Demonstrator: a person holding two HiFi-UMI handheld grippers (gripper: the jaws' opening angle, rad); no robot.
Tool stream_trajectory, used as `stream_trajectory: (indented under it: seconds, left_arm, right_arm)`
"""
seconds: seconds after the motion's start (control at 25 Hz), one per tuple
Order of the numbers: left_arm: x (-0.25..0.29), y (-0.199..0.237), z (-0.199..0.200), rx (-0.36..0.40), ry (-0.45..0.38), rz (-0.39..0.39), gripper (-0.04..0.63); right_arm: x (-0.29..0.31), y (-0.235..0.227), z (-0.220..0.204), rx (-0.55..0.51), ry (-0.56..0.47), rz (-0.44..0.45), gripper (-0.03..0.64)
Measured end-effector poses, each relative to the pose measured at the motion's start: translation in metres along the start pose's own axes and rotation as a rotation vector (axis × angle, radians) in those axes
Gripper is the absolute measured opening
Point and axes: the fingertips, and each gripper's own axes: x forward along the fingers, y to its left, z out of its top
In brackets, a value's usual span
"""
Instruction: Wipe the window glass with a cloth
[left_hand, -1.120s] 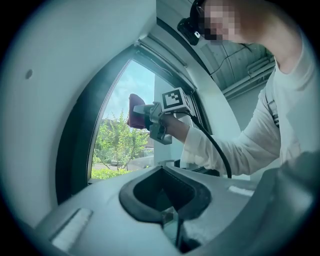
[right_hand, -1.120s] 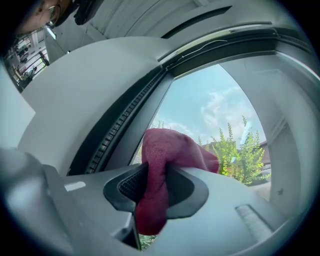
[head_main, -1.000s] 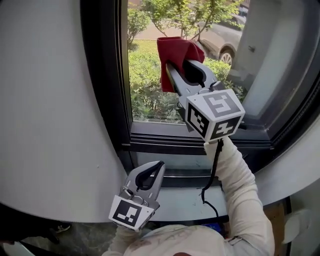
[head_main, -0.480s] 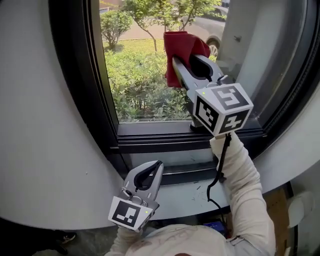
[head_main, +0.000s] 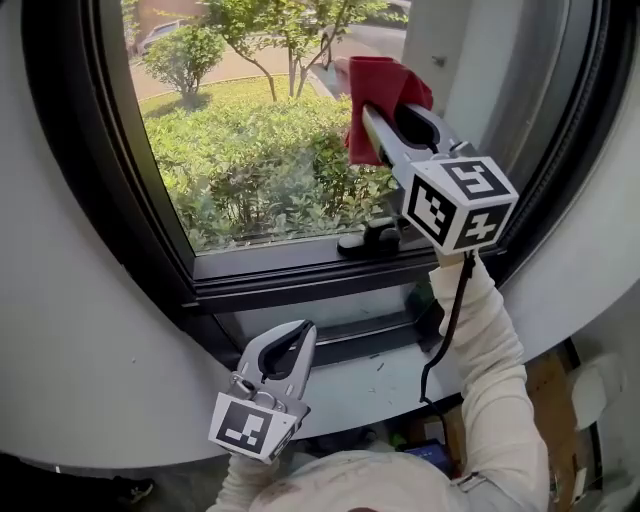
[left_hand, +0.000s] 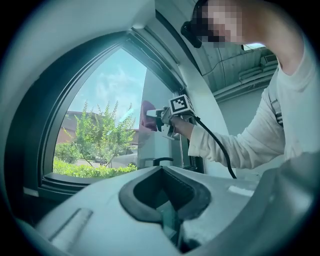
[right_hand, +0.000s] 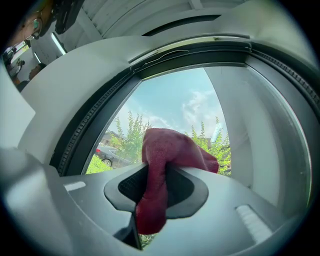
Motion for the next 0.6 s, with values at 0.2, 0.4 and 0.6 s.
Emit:
stream_trajectory:
  seconds: [0.2,0.4,0.6]
  left_arm:
    - [0.026,-0.024,0.004,0.021,-0.011,0.005,0.000]
    - [0.055,-0.048,0.004,0.027,-0.009,0.014,0.000]
    - [0.081,-0.067,0.006,0.044,-0.009,0.010,0.000]
  right_arm:
    - [-0.018,-0.041,-0.007,0.004,0.005,-0.009,0.118]
    - [-0.035,-0.079,-0.013,-0.002,0.006,-0.006,0.118]
    - [-0.053,-0.122,-0.015,-0.004,0.005,-0.028,0.118]
